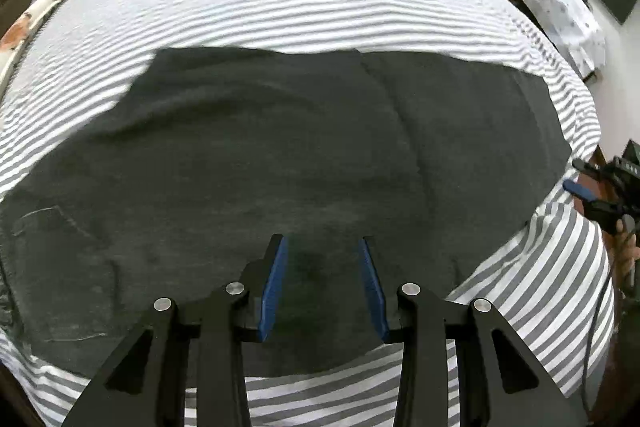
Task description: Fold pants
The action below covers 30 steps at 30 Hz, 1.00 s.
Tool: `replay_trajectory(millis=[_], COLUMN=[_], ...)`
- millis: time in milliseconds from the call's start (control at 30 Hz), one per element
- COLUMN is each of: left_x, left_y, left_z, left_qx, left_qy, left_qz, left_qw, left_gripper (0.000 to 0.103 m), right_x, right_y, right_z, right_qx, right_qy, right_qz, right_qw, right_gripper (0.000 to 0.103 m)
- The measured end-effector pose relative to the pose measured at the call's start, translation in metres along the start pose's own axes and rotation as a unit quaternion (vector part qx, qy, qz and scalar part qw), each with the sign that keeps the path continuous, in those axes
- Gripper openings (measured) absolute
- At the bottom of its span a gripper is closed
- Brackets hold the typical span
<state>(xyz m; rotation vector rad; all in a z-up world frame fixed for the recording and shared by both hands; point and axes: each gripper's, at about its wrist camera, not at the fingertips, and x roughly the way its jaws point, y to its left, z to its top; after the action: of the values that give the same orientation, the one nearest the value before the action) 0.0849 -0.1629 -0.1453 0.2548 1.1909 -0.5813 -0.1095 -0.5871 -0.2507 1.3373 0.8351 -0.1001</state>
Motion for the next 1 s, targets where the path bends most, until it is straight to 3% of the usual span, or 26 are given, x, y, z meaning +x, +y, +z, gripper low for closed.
replay_trajectory(millis=[167, 333, 467, 600, 1000], left_x=[0.014, 0.024, 0.029, 0.029, 0.032], left_y=[-0.017, -0.02, -0.018, -0.018, -0.046], left_z=[-0.004, -0.008, -0.009, -0.009, 0.005], left_qx=[0.01, 0.015, 0.012, 0.013, 0.036], left_qy=[0.017, 0.031, 0.034, 0.033, 0.022], left_qz=[0.001, 0.008, 0.011, 0.014, -0.001], left_qw=[0.9998, 0.9994, 0.9993, 0.9993, 0.9991], left_gripper=[0.038, 0.038, 0.038, 0.038, 0.038], right_x=[0.027, 0.03, 0.025, 0.027, 0.028], right_y=[0.002, 0.005, 0.011, 0.028, 0.055], right_z=[-0.002, 0.018, 0.043, 0.059, 0.058], right_qx=[0.003, -0.002, -0.009, -0.04, -0.112], right_qy=[0.007, -0.018, -0.044, -0.037, -0.031], right_qz=[0.026, 0.041, 0.014, -0.007, -0.086], right_qw=[1.0, 0.999, 0.999, 0.998, 0.99], right_gripper=[0.036, 0.036, 0.031, 0.013, 0.009])
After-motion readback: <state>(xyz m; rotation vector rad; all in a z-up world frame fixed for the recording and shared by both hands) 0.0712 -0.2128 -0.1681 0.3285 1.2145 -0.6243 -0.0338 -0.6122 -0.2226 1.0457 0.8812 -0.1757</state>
